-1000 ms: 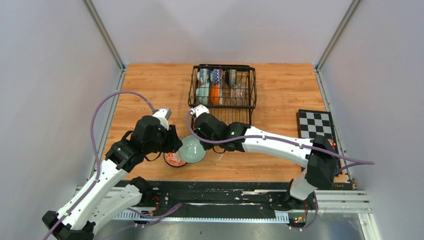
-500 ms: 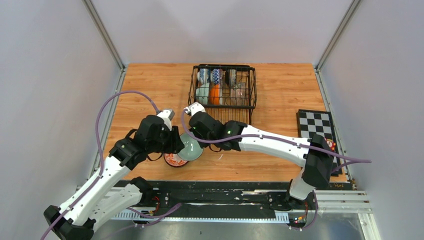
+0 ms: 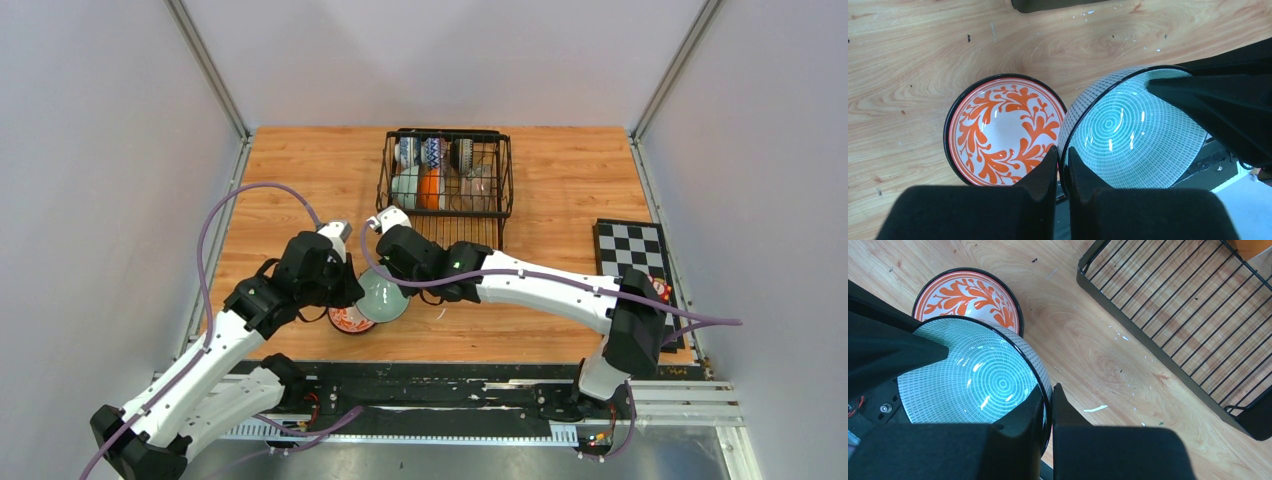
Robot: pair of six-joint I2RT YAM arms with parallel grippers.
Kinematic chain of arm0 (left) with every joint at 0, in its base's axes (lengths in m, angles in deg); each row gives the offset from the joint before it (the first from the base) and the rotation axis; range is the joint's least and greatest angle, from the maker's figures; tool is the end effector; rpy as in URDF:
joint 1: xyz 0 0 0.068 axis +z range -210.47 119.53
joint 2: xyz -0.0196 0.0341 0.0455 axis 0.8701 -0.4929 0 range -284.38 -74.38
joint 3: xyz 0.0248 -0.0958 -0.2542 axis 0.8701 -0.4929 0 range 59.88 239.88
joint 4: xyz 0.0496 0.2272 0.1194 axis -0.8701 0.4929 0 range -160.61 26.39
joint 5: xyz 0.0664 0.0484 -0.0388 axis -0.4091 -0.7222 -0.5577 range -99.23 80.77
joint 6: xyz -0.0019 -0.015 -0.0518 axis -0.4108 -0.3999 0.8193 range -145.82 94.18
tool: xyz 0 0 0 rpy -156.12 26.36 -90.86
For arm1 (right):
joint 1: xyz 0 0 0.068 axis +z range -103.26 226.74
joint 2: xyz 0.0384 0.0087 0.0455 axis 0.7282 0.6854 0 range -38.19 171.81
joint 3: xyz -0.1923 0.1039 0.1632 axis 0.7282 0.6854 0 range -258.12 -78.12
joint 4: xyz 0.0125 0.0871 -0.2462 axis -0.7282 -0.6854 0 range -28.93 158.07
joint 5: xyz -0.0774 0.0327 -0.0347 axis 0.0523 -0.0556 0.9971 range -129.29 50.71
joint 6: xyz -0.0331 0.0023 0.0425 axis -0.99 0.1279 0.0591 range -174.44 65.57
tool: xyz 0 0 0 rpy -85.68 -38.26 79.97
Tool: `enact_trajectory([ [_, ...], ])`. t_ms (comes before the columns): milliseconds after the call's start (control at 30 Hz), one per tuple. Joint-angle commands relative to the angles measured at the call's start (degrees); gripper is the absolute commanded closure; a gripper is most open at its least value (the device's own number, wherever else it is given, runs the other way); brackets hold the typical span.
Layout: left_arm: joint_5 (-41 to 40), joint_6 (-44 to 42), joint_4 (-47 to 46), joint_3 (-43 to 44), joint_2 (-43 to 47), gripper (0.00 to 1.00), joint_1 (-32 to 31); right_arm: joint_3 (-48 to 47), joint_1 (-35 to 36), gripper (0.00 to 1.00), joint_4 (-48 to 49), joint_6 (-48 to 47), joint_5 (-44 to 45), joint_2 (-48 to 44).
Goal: Load the bowls into the dish rack
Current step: Turn the bowl upside down on the dish rack.
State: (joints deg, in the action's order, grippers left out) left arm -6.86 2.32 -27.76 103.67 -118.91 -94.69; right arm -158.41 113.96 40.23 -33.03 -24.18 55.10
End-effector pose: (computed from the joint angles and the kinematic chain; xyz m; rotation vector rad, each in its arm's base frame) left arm 0.1289 -0.0895 0.2799 0.1490 2.4021 -0.5768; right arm 0.1515 0.3369 0.3094 -0.7679 2.1762 0.5174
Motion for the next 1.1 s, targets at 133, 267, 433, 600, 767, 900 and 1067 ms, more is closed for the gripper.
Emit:
enact_trajectory([
  [133,0.4,0.7,-3.4,-1.9,-0.1,1.0,-0.3,-2.4,1.3,0.97,1.1,0.1,0.7,-1.4],
  [267,0.2,1.1,-4.2,-2.0,0.1,1.0,-0.3,-1.9,1.4,0.97,1.1,0.1,0.8,-2.2],
  [433,-0.1,1.6,-4.9,-1.8,0.4,1.0,-0.3,-1.0,1.4,0.87,1.1,0.1,1.0,-3.1],
  [600,-0.1,2.3,-6.2,-2.1,1.5,1.0,-0.3,1.9,1.3,0.66,2.2,1.1,0.6,-6.9],
  [767,0.9,3.1,-8.7,-2.8,2.7,1.0,-0.3,6.7,1.2,0.52,4.2,1.8,0.6,-12.9],
  [900,2.1,4.0,-11.2,-3.5,4.1,1.0,-0.3,11.5,0.7,0.37,6.7,2.9,-0.4,-18.1],
  [1067,3.8,5.8,-15.2,-4.8,5.5,1.0,-0.3,19.8,-0.2,0.21,13.4,4.4,-5.3,-26.1],
])
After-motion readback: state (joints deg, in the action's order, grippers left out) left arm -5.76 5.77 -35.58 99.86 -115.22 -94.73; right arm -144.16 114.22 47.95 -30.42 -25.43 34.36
